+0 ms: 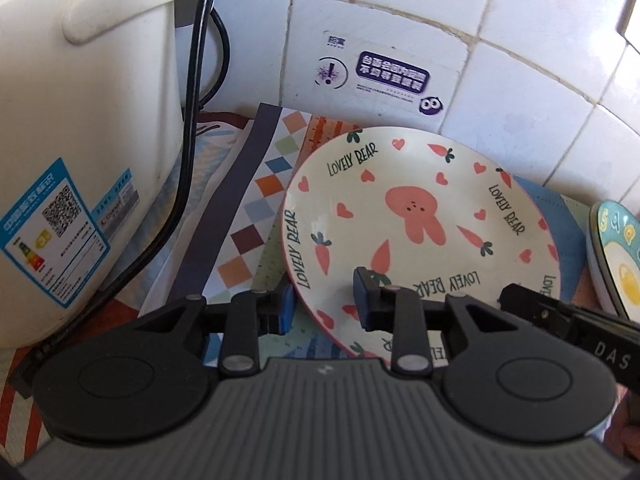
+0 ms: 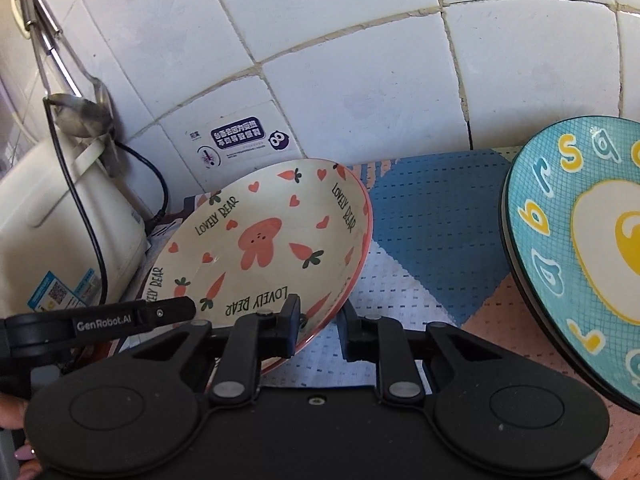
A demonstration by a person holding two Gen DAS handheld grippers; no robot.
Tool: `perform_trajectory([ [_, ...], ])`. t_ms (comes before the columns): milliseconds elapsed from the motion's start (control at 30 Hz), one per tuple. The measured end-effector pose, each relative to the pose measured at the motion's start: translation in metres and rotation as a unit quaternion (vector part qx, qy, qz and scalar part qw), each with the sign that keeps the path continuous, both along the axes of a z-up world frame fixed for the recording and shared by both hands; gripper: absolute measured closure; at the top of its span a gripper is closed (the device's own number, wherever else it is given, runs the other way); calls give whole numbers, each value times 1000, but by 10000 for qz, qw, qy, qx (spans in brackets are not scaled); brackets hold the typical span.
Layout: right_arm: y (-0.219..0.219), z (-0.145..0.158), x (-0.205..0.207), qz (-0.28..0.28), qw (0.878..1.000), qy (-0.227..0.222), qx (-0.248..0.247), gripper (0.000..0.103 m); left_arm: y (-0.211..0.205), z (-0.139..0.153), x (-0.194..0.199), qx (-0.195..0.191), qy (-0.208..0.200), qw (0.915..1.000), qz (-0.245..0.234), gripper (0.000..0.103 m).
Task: Organize plates and bowls
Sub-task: 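Close both grippers on the rim of the Lovely Bear plate, then lift the Lovely Bear plate and carry it over the blue egg plate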
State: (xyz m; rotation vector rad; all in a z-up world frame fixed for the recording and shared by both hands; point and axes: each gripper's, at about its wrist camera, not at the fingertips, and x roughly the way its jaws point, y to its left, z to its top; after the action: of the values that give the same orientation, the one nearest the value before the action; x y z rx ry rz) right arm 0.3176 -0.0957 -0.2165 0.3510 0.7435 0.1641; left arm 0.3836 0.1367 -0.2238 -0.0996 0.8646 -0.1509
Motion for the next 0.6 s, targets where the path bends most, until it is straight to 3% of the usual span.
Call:
perform_trajectory([
  [400,-1,3,-5,106,9998,-81,111,79,-8,46,-50,165,-291,9991,-251,76],
  [600,-13,21,-38,87,9997,-123,167,78,-28,71,-71,300,-383,9977,-468,76],
])
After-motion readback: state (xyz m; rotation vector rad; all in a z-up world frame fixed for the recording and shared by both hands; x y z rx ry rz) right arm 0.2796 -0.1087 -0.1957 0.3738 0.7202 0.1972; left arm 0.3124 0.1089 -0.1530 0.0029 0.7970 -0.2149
